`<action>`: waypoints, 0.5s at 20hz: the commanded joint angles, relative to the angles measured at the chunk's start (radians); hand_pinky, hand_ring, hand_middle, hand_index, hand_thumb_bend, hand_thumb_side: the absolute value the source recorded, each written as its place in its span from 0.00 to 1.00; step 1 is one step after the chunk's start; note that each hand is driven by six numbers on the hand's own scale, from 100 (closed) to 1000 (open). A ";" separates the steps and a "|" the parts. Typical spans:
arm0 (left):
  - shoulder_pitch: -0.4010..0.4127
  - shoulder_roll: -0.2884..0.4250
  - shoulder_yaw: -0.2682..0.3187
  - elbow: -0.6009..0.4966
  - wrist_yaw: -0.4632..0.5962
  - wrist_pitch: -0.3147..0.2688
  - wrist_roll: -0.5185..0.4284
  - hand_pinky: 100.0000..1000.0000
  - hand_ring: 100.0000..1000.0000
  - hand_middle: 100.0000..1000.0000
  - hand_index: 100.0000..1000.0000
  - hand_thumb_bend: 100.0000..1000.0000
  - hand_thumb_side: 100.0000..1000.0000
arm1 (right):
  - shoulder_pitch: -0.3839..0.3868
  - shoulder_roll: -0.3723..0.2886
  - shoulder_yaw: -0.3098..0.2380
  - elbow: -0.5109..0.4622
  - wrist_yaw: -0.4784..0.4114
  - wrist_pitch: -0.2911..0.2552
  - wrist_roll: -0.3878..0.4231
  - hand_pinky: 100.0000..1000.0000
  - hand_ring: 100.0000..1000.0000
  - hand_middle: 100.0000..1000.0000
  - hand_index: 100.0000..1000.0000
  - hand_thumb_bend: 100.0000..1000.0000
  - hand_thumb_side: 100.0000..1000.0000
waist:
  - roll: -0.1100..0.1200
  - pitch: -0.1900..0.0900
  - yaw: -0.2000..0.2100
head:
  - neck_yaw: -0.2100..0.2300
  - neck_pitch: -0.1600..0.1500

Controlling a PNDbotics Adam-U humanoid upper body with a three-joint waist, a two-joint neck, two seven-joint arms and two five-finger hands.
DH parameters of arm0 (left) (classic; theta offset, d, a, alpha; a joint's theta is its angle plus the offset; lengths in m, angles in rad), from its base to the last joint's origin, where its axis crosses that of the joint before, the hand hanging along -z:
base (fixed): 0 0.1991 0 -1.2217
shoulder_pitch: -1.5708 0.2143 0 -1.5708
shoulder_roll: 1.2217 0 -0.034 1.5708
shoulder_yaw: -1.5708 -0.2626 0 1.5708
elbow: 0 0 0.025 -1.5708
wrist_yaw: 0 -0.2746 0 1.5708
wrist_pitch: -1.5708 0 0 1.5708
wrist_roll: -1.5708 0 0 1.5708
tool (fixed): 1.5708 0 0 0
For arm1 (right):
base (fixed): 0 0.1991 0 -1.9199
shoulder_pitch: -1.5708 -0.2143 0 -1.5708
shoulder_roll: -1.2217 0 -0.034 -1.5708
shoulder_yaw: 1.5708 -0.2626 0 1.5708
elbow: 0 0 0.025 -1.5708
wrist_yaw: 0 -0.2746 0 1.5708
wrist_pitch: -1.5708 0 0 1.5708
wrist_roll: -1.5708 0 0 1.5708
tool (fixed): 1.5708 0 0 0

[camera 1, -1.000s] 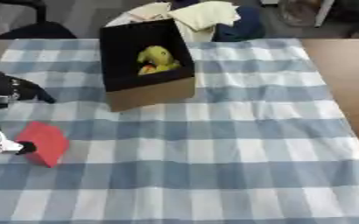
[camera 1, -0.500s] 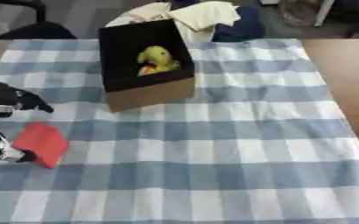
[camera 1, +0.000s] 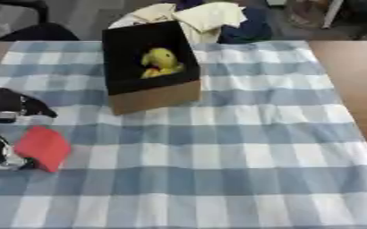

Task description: Pick up objects on the table and place them in the box.

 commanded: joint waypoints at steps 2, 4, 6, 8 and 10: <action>-0.007 0.015 0.001 0.005 -0.007 -0.108 -0.096 0.80 0.90 0.83 0.95 0.40 0.53 | -0.012 -0.011 -0.016 -0.017 -0.011 -0.001 0.002 0.94 0.89 0.78 0.96 0.08 1.00 | 0.003 -0.017 -0.001 | 0.003 -0.016; -0.006 0.011 -0.005 0.012 -0.009 -0.111 -0.096 0.79 0.89 0.82 0.94 0.38 0.51 | -0.015 -0.005 -0.017 -0.016 -0.010 0.000 0.001 0.94 0.89 0.78 0.96 0.08 1.00 | 0.003 -0.016 -0.002 | 0.004 -0.016; -0.006 0.006 -0.009 0.022 -0.012 -0.114 -0.096 0.78 0.89 0.81 0.93 0.36 0.52 | -0.018 0.003 -0.018 -0.012 -0.005 0.000 0.000 0.94 0.89 0.78 0.96 0.09 1.00 | 0.003 -0.015 -0.003 | 0.004 -0.016; -0.005 0.000 -0.011 0.030 -0.011 -0.114 -0.096 0.77 0.87 0.77 0.91 0.31 0.51 | -0.020 0.008 -0.019 -0.009 -0.002 0.000 0.000 0.94 0.89 0.78 0.96 0.09 1.00 | 0.002 -0.015 -0.003 | 0.004 -0.017; -0.006 -0.004 -0.009 0.033 -0.003 -0.113 -0.096 0.76 0.85 0.73 0.86 0.27 0.52 | -0.020 0.011 -0.020 -0.006 0.001 0.001 0.000 0.94 0.89 0.78 0.96 0.08 1.00 | 0.002 -0.015 -0.003 | 0.005 -0.018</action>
